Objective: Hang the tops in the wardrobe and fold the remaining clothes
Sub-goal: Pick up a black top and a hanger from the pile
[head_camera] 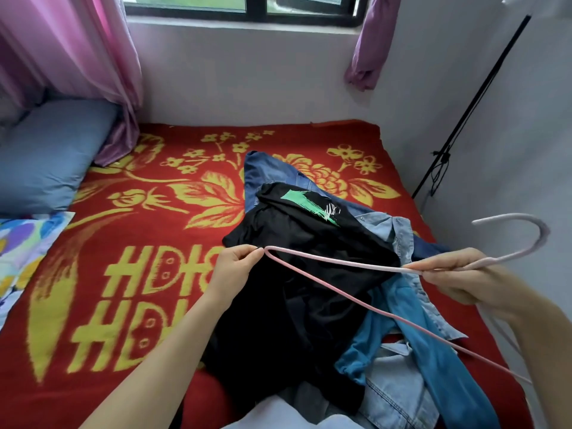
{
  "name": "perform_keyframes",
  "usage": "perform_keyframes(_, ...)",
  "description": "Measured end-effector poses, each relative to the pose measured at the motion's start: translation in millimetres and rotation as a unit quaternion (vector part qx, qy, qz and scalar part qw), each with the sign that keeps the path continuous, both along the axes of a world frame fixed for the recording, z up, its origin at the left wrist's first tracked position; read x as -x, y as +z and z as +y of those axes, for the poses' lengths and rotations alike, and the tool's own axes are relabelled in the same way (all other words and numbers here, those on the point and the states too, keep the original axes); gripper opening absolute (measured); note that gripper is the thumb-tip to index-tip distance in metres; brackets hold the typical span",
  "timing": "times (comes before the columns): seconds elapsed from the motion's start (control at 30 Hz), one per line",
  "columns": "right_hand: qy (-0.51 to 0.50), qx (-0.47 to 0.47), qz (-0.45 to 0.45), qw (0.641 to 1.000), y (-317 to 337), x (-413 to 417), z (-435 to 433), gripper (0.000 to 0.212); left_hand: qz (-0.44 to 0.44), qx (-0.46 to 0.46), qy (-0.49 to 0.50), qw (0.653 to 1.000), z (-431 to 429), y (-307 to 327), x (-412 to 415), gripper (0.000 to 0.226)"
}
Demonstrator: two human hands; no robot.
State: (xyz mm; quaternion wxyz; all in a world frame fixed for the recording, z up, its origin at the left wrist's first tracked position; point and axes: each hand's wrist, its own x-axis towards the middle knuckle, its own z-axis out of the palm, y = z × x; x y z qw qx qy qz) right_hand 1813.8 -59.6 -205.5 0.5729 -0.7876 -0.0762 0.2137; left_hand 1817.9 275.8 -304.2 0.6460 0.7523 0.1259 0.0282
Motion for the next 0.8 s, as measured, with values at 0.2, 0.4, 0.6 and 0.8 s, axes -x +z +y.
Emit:
perform_keyframes(0.2,0.048,0.026,-0.031,0.998,4,-2,17,0.046,-0.116,-0.148,-0.057,0.98,-9,11,8,0.013)
perform_keyframes(0.4,0.05,0.001,-0.057,0.997,-9,-7,54,0.032,-0.224,-0.265,-0.08,0.934,-34,27,27,0.007)
perform_keyframes(0.6,0.01,-0.034,-0.029,0.999,-4,-22,36,0.043,-0.228,-0.286,-0.062,0.929,3,63,6,0.01)
perform_keyframes(0.8,-0.001,-0.04,-0.041,0.998,1,-28,33,0.047,-0.159,-0.208,-0.053,0.964,23,60,5,0.016)
